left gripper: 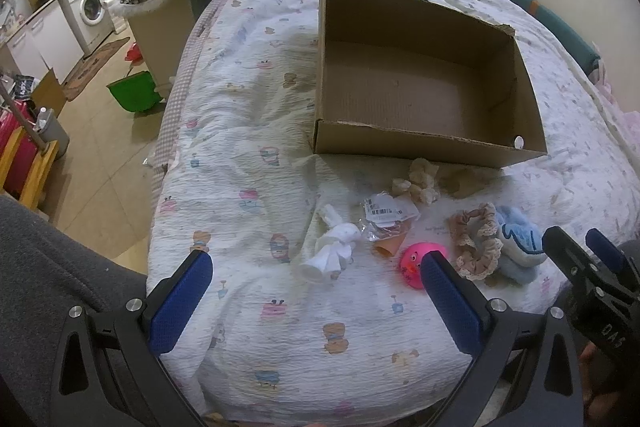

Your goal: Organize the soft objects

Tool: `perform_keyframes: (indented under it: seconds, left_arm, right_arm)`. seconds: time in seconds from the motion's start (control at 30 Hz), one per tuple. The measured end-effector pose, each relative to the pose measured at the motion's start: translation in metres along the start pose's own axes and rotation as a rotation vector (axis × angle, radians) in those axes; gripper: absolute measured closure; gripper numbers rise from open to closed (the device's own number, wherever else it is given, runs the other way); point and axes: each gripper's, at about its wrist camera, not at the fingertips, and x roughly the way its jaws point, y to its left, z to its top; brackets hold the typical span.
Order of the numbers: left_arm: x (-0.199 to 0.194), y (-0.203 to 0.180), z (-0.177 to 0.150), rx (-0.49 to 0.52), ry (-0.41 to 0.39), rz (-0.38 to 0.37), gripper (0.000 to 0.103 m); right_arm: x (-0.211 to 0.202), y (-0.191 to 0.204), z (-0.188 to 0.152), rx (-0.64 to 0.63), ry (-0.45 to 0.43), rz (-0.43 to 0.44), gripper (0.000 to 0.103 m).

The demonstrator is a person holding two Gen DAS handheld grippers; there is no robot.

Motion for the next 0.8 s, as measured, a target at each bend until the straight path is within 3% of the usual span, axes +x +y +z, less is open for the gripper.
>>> perform_keyframes:
  seconds: [0.8]
  left_arm:
    - [-0.0002, -0.006, 0.0, 0.021, 0.003, 0.021, 0.0]
  right_arm:
    - [-0.0004, 0.0001, -0.0006, 0.002, 0.001, 0.002, 0.0]
